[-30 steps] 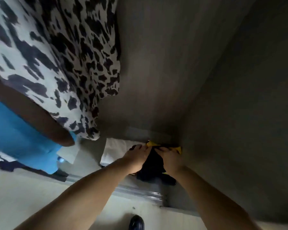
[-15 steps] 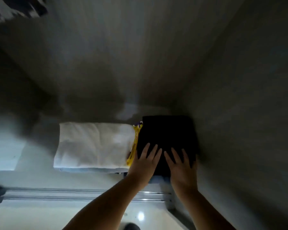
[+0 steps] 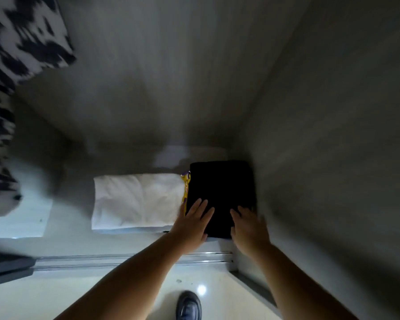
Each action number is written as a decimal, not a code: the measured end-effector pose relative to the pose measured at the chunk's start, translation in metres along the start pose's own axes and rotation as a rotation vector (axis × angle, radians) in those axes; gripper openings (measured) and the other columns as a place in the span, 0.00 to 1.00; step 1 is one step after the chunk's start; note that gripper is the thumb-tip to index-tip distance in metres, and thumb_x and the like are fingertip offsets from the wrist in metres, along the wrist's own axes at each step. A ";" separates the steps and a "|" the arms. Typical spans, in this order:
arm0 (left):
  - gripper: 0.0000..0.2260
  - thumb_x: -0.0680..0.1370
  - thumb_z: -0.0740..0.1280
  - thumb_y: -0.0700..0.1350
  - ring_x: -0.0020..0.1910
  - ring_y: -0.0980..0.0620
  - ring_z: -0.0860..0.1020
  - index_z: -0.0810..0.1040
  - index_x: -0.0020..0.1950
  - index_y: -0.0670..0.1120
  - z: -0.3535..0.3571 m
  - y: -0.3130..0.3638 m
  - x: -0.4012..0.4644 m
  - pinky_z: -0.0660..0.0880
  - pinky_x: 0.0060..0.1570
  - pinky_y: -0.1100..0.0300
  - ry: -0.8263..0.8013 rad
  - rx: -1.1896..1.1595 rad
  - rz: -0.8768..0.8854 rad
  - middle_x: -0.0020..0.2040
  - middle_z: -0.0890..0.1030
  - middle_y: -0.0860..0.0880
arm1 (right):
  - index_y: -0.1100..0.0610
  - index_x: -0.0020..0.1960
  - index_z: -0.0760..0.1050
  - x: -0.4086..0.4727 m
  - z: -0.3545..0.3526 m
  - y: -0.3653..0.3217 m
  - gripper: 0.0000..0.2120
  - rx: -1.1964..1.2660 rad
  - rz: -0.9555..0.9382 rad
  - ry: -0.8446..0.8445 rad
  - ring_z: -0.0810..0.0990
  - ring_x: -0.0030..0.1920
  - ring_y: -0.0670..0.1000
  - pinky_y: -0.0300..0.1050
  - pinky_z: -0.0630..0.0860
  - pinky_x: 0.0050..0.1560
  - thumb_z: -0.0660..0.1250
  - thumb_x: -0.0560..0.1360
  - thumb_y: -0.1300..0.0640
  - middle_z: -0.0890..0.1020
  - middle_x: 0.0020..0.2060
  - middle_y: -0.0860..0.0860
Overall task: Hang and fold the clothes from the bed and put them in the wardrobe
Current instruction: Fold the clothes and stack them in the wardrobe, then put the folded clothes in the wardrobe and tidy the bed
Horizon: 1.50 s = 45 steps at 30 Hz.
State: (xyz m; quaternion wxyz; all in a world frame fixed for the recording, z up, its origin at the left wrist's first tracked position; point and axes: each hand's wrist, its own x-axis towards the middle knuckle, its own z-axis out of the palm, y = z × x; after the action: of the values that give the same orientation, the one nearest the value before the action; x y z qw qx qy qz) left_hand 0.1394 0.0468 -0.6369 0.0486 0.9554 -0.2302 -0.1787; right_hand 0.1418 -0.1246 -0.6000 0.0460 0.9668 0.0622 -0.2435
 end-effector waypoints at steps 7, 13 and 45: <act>0.13 0.80 0.58 0.50 0.60 0.44 0.73 0.74 0.59 0.45 -0.215 -0.001 -0.069 0.67 0.58 0.53 0.139 -0.040 -0.058 0.59 0.76 0.45 | 0.53 0.67 0.71 -0.085 -0.187 -0.004 0.17 0.201 0.069 0.126 0.78 0.58 0.59 0.49 0.75 0.56 0.54 0.80 0.55 0.80 0.57 0.58; 0.12 0.81 0.58 0.48 0.60 0.44 0.73 0.75 0.57 0.44 -0.324 0.027 -0.143 0.69 0.52 0.54 0.229 -0.111 -0.010 0.58 0.77 0.44 | 0.54 0.60 0.76 -0.185 -0.263 -0.038 0.16 0.285 0.073 0.163 0.78 0.58 0.59 0.50 0.75 0.55 0.55 0.78 0.53 0.80 0.56 0.57; 0.13 0.81 0.57 0.50 0.56 0.41 0.77 0.77 0.53 0.44 -0.305 0.535 -0.253 0.72 0.48 0.53 -0.073 0.277 0.954 0.56 0.79 0.43 | 0.53 0.36 0.72 -0.654 -0.099 0.223 0.15 0.594 1.107 0.179 0.73 0.40 0.54 0.46 0.74 0.43 0.55 0.78 0.51 0.77 0.39 0.50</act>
State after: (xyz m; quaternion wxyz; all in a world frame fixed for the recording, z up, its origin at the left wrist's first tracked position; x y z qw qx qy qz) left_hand -0.1855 -0.3098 -0.1782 -0.0106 0.7342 -0.6648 -0.1375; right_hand -0.3519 -0.3971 -0.1879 -0.1103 0.8440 -0.5135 -0.1086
